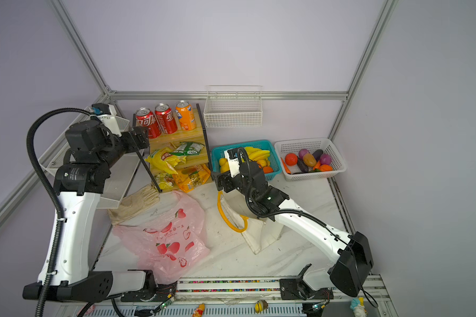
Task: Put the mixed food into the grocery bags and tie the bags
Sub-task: 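Reach the left gripper up to the red cola can on the top shelf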
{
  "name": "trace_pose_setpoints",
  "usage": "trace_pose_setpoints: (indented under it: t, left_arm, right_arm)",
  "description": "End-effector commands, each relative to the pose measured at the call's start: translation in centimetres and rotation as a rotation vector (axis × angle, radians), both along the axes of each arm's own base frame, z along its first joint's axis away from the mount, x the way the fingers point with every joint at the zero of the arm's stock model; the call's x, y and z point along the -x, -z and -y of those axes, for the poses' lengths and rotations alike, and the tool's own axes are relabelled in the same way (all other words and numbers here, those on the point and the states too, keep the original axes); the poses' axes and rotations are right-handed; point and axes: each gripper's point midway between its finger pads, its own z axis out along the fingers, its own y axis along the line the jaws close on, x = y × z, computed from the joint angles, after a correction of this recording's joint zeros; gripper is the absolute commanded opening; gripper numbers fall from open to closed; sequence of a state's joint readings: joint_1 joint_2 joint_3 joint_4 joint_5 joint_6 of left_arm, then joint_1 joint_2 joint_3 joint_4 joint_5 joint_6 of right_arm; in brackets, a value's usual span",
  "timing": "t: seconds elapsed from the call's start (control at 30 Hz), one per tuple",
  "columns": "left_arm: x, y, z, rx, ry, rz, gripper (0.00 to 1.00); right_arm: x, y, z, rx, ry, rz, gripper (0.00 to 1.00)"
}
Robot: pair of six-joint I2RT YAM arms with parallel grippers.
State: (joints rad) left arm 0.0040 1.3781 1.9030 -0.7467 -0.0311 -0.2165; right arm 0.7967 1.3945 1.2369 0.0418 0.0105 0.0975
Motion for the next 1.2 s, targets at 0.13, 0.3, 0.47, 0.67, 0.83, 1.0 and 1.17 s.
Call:
trace_pose_setpoints:
  t: [0.13,0.3,0.47,0.67,0.83,1.0,1.17]
  left_arm:
    - [-4.6,-1.2,-0.7,0.003,0.039,-0.005,0.97]
    - [-7.2,-1.1,-1.1,-0.008,0.050,-0.006,0.94]
    - [-8.9,-0.6,-1.6,-0.019,0.037,-0.014,0.94]
    - [-10.2,-0.5,-1.8,-0.025,0.036,-0.007,0.91]
    - [-11.0,-0.5,-2.0,-0.035,0.028,0.000,0.83]
    - [-11.6,-0.4,-2.2,-0.047,0.025,0.003,0.80]
    - [-12.2,0.0,-2.5,-0.064,0.011,0.000,0.80]
  right_arm:
    - [0.0,-1.1,-0.8,-0.015,-0.032,0.045,0.87]
    - [0.1,-0.9,-0.5,-0.004,-0.028,0.042,0.87]
    - [0.3,-0.4,-0.2,-0.001,-0.022,0.039,0.87]
    - [0.3,0.4,-0.3,0.012,-0.026,0.023,0.87]
    - [0.2,0.8,-0.4,0.019,-0.025,0.019,0.87]
    - [0.0,1.3,-0.7,0.027,-0.030,0.009,0.87]
    - [0.0,1.4,-0.7,0.027,-0.031,0.008,0.87]
